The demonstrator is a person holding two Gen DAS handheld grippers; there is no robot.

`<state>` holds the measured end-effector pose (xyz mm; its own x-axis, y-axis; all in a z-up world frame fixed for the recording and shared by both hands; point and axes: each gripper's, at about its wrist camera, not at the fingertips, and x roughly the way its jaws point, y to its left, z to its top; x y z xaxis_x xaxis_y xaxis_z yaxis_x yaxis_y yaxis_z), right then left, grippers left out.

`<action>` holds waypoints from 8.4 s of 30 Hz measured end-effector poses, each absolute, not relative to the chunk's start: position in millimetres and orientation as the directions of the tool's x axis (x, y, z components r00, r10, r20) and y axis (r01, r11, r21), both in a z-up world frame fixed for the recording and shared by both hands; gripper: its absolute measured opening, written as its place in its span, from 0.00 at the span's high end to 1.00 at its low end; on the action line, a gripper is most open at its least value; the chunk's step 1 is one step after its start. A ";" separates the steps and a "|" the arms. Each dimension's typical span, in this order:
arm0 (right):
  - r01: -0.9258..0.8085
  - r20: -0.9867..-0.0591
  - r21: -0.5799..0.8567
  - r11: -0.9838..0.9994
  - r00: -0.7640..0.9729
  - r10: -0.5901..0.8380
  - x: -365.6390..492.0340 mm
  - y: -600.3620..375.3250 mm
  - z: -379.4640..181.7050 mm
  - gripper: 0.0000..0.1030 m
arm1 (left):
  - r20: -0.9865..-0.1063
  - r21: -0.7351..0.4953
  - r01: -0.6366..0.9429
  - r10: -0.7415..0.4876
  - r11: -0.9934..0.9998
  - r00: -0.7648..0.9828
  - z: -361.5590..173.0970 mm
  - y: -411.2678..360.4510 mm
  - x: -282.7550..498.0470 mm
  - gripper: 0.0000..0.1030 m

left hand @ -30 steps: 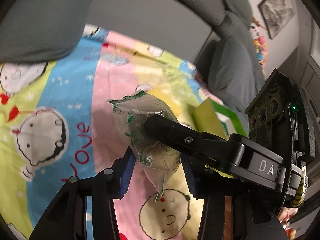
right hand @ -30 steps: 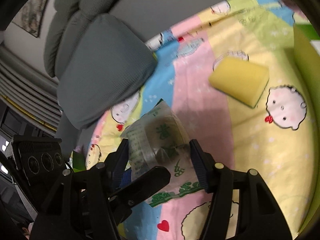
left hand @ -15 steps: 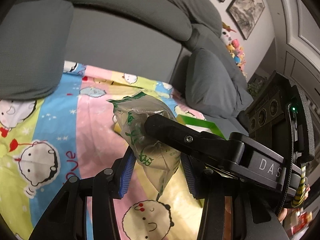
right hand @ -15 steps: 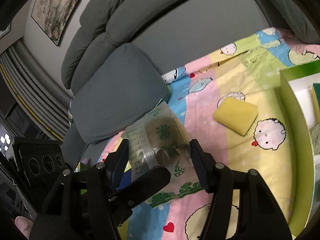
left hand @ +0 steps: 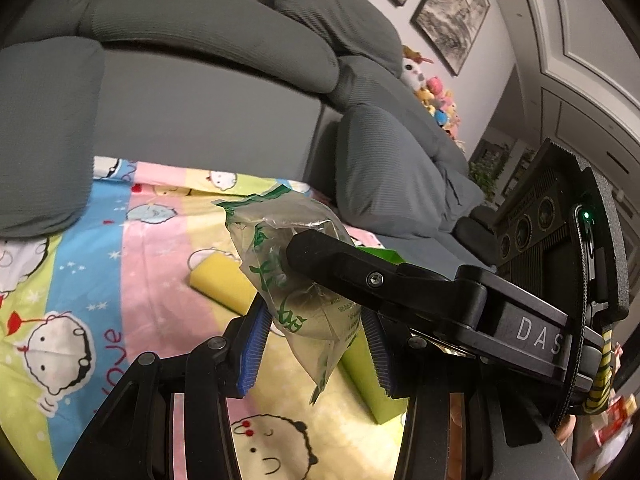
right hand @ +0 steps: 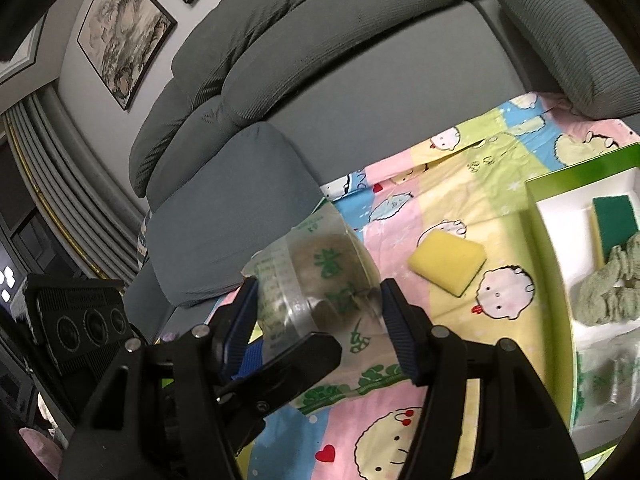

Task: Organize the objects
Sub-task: 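Carry the plastic bag with the right gripper over the green-rimmed box, then lower the bag into the box and open the right gripper, then move the right gripper down to the yellow sponge block on the sheet, then grasp the yellow sponge block with the right gripper and lift it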

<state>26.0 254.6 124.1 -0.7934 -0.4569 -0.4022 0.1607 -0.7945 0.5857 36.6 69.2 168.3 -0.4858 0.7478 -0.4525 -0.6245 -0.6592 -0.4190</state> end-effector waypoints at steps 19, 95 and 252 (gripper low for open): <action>0.074 -0.389 0.581 -0.810 -0.850 -0.356 57.6 295.4 133.2 0.40 | -0.426 -0.412 -0.705 0.806 -0.577 -0.411 176.9 117.0 55.6 0.55; -0.332 -0.605 0.579 -0.744 -0.787 -0.120 96.2 400.3 92.9 0.41 | -0.486 -0.600 -0.699 0.871 -0.388 -0.067 128.9 231.7 68.4 0.55; -0.076 -0.800 0.541 -0.837 -0.354 -0.485 -72.8 201.0 -7.3 0.38 | -0.840 -0.490 -0.163 0.514 -0.856 -0.175 33.7 21.4 -35.7 0.42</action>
